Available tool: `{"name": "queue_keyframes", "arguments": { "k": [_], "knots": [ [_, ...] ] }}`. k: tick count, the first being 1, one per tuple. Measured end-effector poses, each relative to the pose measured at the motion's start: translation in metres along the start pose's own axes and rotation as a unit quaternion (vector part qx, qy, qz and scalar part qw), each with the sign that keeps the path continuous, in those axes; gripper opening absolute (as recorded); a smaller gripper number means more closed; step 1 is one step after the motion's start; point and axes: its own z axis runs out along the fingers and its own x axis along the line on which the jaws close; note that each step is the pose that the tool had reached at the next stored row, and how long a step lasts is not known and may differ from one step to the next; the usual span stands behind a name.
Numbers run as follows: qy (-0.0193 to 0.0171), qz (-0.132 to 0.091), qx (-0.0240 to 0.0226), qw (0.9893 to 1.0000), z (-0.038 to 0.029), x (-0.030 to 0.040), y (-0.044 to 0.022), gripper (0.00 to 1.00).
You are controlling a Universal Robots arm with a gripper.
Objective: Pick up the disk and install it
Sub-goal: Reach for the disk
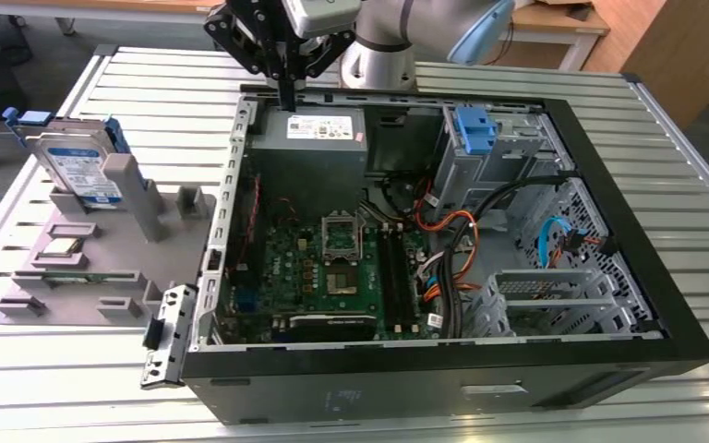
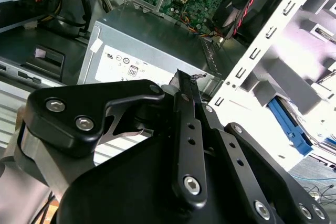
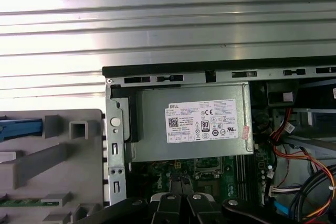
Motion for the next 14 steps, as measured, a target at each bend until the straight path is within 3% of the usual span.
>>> {"name": "queue_keyframes", "arguments": {
  "k": [9, 14],
  "knots": [
    [0.0, 0.0, 0.0, 1.0, 0.0, 0.0001, 0.0, 0.1],
    [0.0, 0.0, -0.0002, 1.0, -0.0001, 0.0064, -0.0005, 0.1]
  ]
}}
